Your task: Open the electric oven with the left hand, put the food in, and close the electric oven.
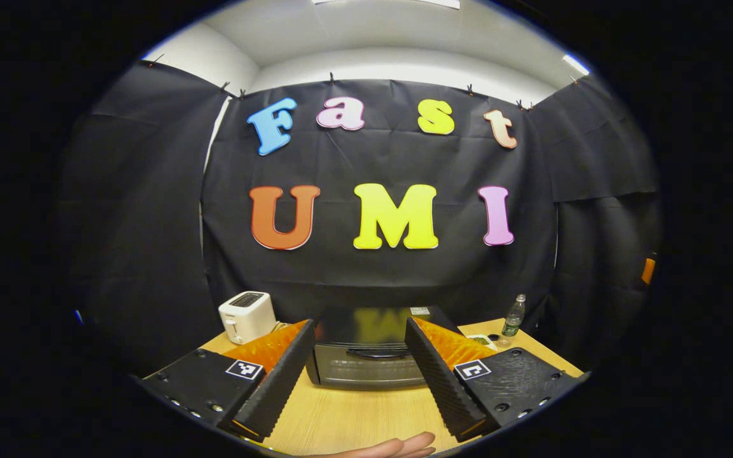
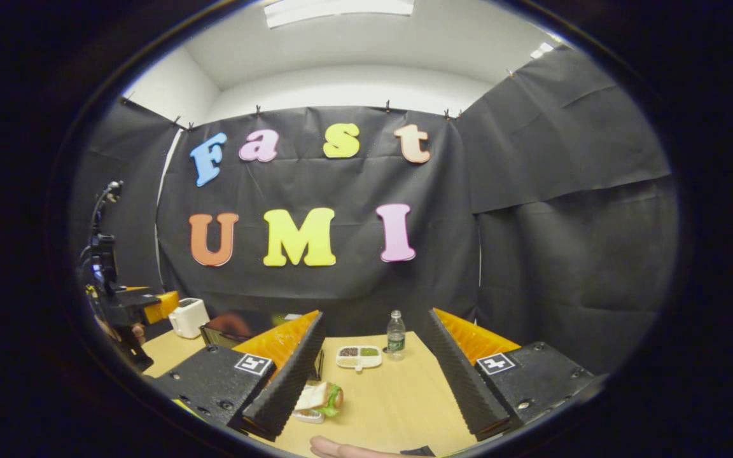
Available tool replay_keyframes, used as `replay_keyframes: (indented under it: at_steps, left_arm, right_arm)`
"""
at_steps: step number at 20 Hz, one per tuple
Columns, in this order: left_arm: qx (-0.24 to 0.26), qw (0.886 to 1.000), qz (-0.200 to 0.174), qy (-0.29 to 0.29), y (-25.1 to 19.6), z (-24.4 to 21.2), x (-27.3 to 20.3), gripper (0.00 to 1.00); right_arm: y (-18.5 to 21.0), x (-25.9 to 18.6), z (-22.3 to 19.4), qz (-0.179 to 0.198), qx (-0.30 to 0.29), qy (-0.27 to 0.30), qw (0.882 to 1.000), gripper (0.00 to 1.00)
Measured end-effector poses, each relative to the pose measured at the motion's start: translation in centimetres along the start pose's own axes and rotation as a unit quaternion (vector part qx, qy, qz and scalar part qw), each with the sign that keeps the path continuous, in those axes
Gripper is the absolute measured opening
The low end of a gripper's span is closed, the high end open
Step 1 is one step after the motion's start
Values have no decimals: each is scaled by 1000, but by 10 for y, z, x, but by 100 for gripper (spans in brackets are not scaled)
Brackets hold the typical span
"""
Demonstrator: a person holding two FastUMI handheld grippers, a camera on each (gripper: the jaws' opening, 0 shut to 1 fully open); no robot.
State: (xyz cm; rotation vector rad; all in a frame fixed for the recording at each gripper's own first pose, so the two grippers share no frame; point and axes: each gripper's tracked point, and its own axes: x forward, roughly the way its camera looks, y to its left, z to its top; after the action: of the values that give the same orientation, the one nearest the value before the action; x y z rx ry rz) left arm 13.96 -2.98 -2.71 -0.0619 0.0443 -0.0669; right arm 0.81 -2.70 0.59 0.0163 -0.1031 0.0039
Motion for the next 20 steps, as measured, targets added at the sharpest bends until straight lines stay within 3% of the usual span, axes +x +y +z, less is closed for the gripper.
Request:
replay_keyframes:
  at_steps: [1,4,5,7,10,11,12,13,14,15,16,17,18,20]
  left_arm:
    - [0,1000,-4,9,0,-7,17,94]
    - [3,999,-17,46,-9,-33,65,94]
    - [4,998,-30,52,-16,-40,79,94]
    - [6,997,-31,77,-17,-58,104,93]
    - [-3,993,-27,114,-15,-83,132,94]
    - [-8,991,-35,128,-20,-93,138,94]
    - [-8,990,-36,138,-22,-101,144,93]
    - [-5,988,-31,148,-22,-107,148,92]
    - [-4,986,-35,160,-26,-114,152,92]
    - [-7,984,-42,175,-33,-125,154,92]
    - [-7,982,-46,184,-37,-130,155,92]
    - [0,981,-40,189,-36,-135,155,93]
    - [6,980,-29,198,-34,-139,156,93]
    - [18,980,-20,198,-34,-140,160,96]
  right_arm:
    - [-3,2,-2,1,3,1,1000,100]
    - [-13,8,-8,-3,0,7,1000,100]
    - [-15,10,-9,-5,-2,7,1000,93]
    - [-17,12,-8,-8,1,10,1000,100]
    - [-12,15,-6,1,1,12,1000,100]
    - [-13,15,-6,2,0,11,1000,100]
    - [-14,16,-5,1,-2,10,1000,93]
    - [-15,17,-5,-1,-3,8,1000,100]
    - [-15,18,-6,-1,-2,8,1000,93]
    - [-15,17,-7,0,0,7,1000,93]
    - [-14,16,-6,2,2,7,1000,100]
    - [-13,16,-7,5,4,7,1000,93]
    - [-14,16,-8,5,8,5,1000,100]
    - [-14,15,-10,9,15,4,1000,100]
